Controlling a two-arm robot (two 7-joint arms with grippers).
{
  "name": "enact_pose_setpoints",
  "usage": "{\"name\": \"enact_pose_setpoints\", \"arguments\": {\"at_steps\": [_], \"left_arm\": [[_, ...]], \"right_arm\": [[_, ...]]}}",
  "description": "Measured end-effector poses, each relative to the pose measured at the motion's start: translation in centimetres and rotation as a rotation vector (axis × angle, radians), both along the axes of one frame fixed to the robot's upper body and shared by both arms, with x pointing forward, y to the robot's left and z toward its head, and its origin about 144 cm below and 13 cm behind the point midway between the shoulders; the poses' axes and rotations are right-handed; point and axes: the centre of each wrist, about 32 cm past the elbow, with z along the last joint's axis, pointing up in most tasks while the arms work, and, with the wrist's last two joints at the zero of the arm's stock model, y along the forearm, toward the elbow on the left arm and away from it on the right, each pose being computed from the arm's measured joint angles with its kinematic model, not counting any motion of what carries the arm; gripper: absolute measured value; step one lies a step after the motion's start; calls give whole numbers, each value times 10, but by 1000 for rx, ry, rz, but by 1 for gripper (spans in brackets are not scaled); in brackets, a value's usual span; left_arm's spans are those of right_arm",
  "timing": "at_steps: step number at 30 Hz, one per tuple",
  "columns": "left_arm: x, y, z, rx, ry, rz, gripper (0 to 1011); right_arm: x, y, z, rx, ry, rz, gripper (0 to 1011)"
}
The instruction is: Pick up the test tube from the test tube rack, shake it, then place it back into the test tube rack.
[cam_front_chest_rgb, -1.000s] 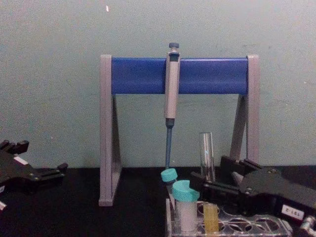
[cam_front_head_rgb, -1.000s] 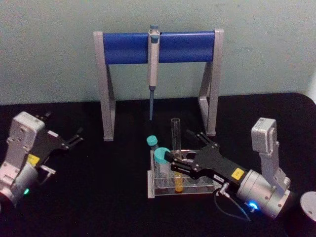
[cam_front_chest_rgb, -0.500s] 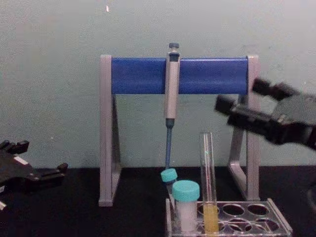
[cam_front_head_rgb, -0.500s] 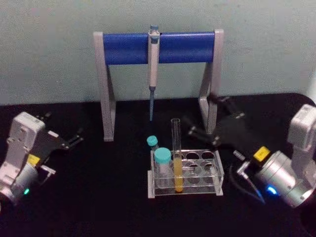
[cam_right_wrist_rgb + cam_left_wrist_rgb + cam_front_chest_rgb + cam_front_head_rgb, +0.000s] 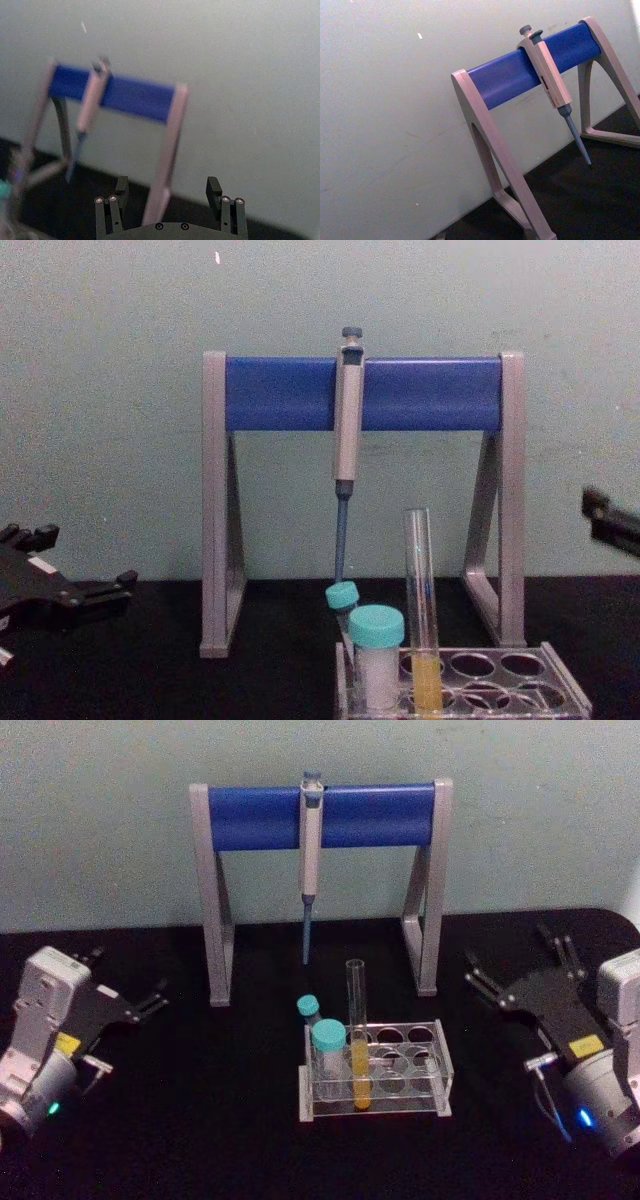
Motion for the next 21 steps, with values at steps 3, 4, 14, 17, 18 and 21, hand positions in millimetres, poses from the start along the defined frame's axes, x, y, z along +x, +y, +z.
{"name": "enact_pose_setpoints", "arguments": {"at_steps": [3, 4, 14, 17, 18, 21], "left_arm": [[0, 0, 0, 0, 0, 0, 1001], [0, 0, 0, 0, 0, 0, 1001], [0, 0, 0, 0, 0, 0, 1001], [0, 0, 0, 0, 0, 0, 1001], [0, 0, 0, 0, 0, 0, 1001], [0, 0, 0, 0, 0, 0, 1001]], "right_arm": [[-1, -1, -11, -18, 84, -43, 1000], [-1, -1, -13, -22, 102, -49, 1000], [3, -2, -41, -33, 297, -89, 1000], [4, -2, -50, -27, 338, -91, 1000], [4, -2, -50, -27, 338, -91, 1000], [6, -2, -56, -24, 366, -84, 1000]]}}
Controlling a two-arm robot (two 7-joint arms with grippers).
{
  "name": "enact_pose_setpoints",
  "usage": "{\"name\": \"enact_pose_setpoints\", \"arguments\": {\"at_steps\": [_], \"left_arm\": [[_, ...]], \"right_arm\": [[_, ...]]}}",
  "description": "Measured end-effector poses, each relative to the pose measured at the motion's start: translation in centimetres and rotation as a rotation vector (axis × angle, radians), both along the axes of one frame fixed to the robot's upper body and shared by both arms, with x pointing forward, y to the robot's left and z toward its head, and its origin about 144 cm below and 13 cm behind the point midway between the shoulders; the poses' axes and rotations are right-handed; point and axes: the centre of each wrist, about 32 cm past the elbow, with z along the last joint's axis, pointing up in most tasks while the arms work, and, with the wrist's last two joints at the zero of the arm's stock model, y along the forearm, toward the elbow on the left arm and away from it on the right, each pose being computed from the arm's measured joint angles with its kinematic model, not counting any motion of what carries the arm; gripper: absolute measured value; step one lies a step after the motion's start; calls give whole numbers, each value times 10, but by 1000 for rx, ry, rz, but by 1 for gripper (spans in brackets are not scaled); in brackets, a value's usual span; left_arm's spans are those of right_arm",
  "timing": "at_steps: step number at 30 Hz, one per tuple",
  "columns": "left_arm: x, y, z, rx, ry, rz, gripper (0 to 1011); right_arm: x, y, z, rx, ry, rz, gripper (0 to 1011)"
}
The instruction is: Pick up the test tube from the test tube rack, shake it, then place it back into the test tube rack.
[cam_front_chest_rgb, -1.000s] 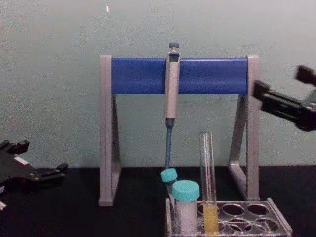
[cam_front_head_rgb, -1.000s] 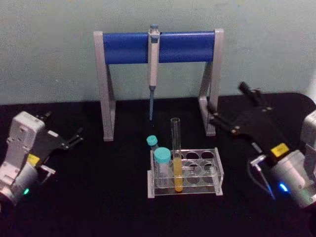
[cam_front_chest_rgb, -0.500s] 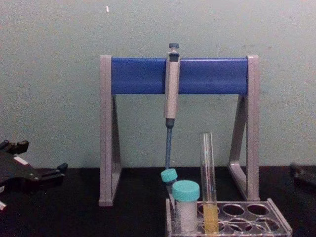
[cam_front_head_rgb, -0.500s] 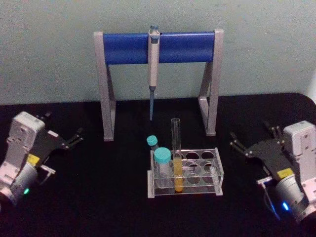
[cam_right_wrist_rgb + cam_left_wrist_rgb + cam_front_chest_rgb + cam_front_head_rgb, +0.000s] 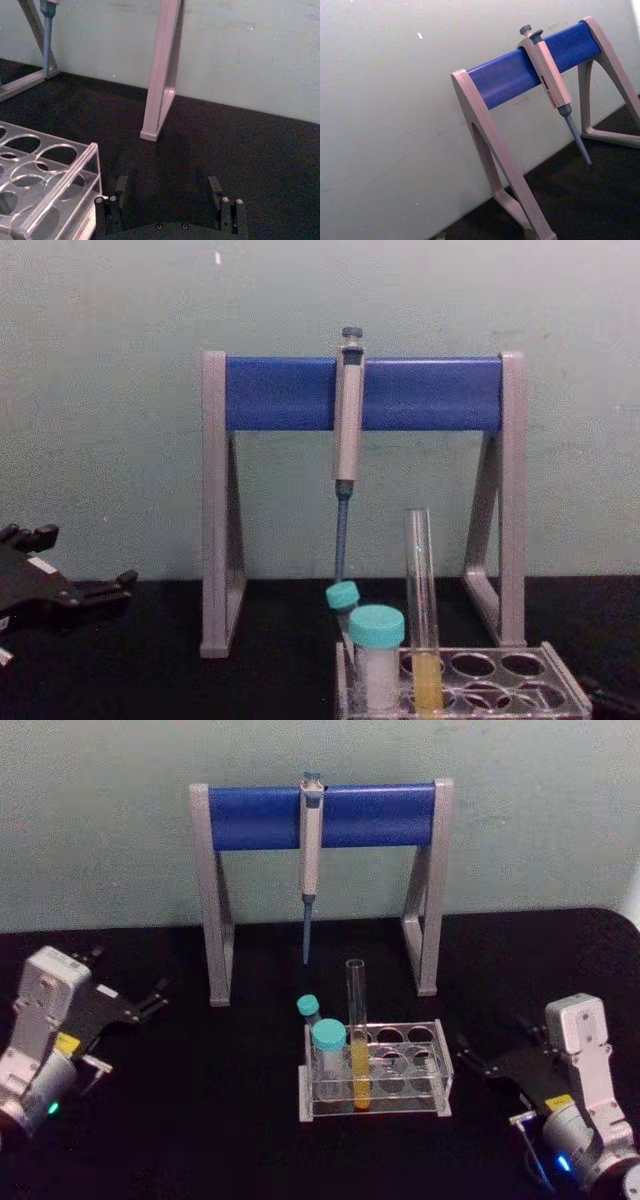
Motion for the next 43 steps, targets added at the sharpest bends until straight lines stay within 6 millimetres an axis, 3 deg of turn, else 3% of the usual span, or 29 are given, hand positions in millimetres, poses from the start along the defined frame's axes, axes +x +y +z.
{"name": "enact_pose_setpoints", "arguments": {"at_steps": [43], "left_arm": [[0, 0, 0, 0, 0, 0, 1001]], "right_arm": [[-1, 0, 3, 1, -14, 2, 1000]]}}
